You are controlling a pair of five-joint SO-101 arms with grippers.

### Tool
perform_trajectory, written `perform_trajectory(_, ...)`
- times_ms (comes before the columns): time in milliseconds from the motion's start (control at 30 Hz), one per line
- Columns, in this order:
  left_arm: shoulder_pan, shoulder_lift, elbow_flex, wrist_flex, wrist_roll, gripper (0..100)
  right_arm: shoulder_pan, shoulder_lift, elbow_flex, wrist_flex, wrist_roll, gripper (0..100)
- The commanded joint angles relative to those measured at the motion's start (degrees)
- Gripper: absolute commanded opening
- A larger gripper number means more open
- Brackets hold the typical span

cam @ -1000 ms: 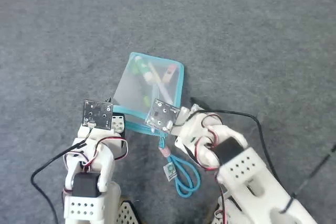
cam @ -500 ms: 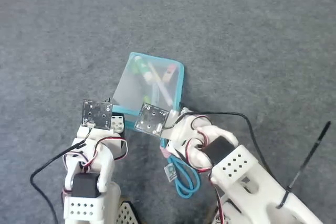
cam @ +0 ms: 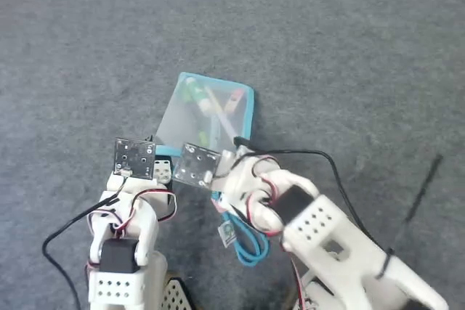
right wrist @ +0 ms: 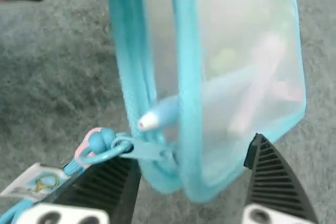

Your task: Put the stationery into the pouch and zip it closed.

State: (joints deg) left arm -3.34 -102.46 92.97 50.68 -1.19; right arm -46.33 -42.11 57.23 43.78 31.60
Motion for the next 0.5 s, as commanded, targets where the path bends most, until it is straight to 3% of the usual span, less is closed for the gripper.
perform_trajectory(0,-0.3,0.7,-3.0,0.0,-0.6,1,-0.5,10.6,-8.6,-3.9,-0.7,24.9)
perform_trajectory(167,-0.3,0.7,-3.0,0.0,-0.6,1,1.4,18.2,-13.7,-4.0,-5.4,0.0)
perform_trajectory(467,-0.8,0.4,-5.6,0.9,-0.5,3,10.8,14.0,-18.1,-0.2,-6.8,0.6)
